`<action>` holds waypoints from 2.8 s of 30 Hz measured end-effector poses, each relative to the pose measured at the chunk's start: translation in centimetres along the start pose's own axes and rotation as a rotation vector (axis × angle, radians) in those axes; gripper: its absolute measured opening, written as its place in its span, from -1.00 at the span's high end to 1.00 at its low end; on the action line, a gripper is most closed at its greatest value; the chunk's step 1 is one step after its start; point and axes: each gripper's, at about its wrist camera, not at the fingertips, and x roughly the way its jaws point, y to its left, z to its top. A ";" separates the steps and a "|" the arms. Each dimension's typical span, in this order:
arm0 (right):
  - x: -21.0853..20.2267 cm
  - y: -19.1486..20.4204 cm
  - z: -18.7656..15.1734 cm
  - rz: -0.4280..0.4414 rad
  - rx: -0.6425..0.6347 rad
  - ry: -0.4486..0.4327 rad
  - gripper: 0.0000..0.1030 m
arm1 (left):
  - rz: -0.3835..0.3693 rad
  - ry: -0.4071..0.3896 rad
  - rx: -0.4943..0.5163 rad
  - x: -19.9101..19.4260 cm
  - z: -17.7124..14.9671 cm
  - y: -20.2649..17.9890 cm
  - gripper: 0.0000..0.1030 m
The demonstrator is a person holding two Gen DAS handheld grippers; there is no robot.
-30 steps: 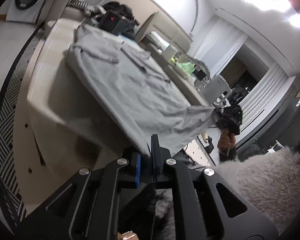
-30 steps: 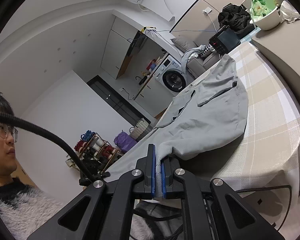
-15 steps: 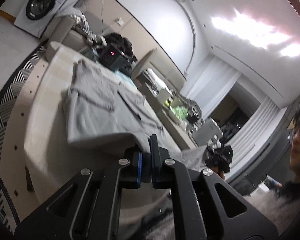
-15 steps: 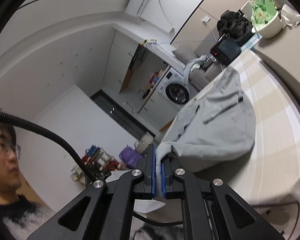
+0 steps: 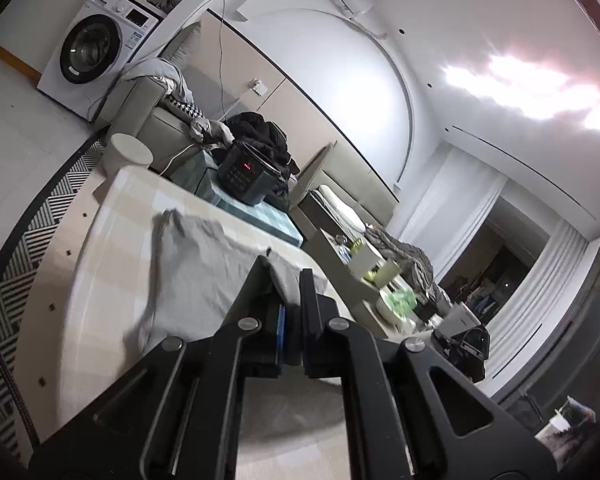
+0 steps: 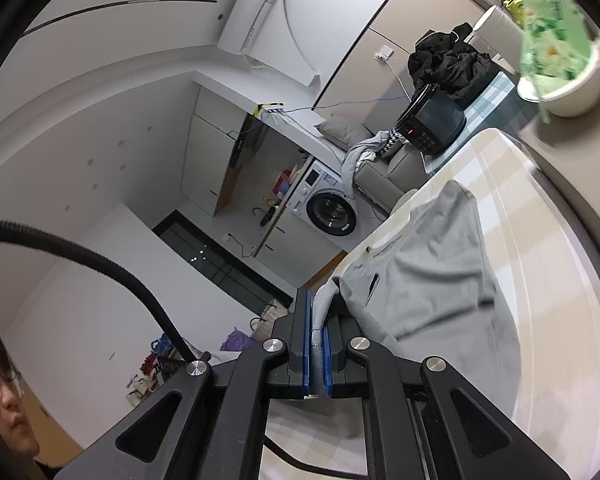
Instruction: Fold small clothes
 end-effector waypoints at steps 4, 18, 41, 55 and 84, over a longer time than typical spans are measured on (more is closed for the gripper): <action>3.6 -0.8 3.5 -0.020 0.000 0.002 0.89 | -0.005 -0.007 -0.015 5.2 3.4 1.7 0.94; 20.0 -11.1 15.9 -0.272 0.066 0.044 0.81 | 0.341 0.097 -0.085 27.7 13.0 14.6 0.93; 29.0 -15.8 10.5 -0.485 0.134 0.354 0.13 | 0.363 0.550 0.097 36.1 2.1 10.7 -0.28; 35.2 -18.3 15.4 -0.464 0.193 0.239 0.13 | 0.252 0.752 0.259 45.1 -1.6 6.6 -0.31; 25.7 -10.2 8.2 -0.506 -0.065 0.368 -0.28 | 0.512 0.408 0.217 30.8 1.5 5.3 -0.93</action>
